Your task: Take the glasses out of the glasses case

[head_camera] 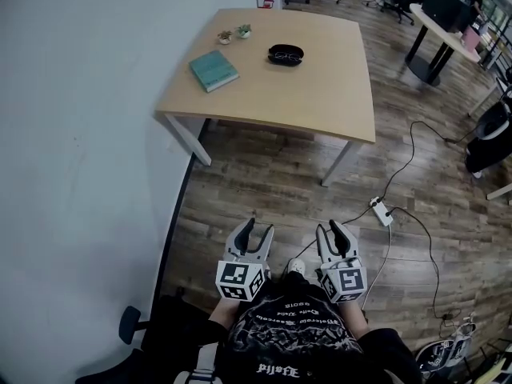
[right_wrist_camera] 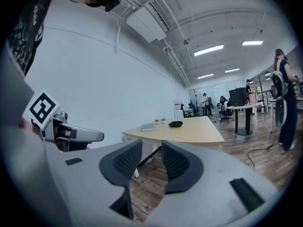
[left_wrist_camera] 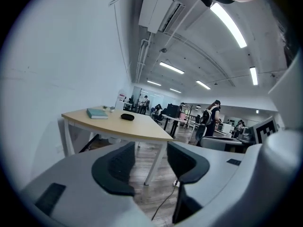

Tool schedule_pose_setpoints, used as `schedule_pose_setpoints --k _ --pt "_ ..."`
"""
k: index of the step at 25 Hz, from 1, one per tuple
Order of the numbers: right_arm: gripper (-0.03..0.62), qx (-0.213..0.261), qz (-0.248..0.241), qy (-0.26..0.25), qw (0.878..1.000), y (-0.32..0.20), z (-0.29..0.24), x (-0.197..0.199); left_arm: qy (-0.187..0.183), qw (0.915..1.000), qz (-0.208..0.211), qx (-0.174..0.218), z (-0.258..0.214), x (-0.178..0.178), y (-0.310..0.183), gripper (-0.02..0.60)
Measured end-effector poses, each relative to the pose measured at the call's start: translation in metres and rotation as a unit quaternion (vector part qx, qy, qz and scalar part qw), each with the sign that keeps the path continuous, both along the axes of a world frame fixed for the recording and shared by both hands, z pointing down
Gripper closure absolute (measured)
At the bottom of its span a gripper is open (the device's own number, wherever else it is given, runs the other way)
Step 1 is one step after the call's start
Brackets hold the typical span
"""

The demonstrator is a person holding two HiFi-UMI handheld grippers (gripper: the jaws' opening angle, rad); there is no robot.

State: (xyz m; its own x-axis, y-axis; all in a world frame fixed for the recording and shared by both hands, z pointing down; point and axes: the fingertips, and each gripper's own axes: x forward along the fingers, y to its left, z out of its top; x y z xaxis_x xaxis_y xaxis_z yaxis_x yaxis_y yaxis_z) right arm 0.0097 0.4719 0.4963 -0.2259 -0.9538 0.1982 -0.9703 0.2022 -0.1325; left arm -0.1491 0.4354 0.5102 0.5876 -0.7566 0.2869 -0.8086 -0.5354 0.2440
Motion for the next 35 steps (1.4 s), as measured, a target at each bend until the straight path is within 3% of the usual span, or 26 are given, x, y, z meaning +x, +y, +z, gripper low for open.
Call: schedule_pose_setpoints --k 1,2,5,12,20,28,32,35 --pt "0.423 0.0 -0.001 0.0 1.0 0.0 0.001 0.0 0.0 1.0 0.0 -0.003 0.002 0.0 -0.001 0.338" --pt "0.367 -0.002 -0.003 0.003 1.0 0.0 0.002 0.0 0.0 1.0 -0.003 -0.004 0.002 0.0 -0.003 0.321" --pt "0.342 -0.006 -0.006 0.017 1.0 -0.003 0.006 0.002 -0.002 0.9999 -0.008 -0.01 0.006 0.002 -0.006 0.272" --pt "0.342 -0.012 -0.008 0.033 0.999 -0.016 0.009 0.027 -0.003 0.9993 0.027 -0.026 0.01 0.039 -0.008 0.272" --pt "0.342 -0.008 -0.027 0.033 0.999 -0.035 0.011 0.056 -0.004 0.9999 -0.002 -0.014 0.009 0.066 -0.023 0.272" --pt "0.342 -0.033 -0.049 0.006 0.998 -0.062 0.032 0.055 0.045 0.9972 0.019 -0.057 0.019 0.082 -0.055 0.272" --pt "0.342 -0.042 -0.052 0.01 0.998 -0.093 0.039 0.058 0.114 0.9901 0.052 -0.063 0.014 0.097 -0.087 0.272" --pt "0.342 -0.046 -0.042 0.003 0.998 -0.121 0.038 0.062 0.109 0.9903 0.066 -0.054 0.013 0.104 -0.115 0.272"
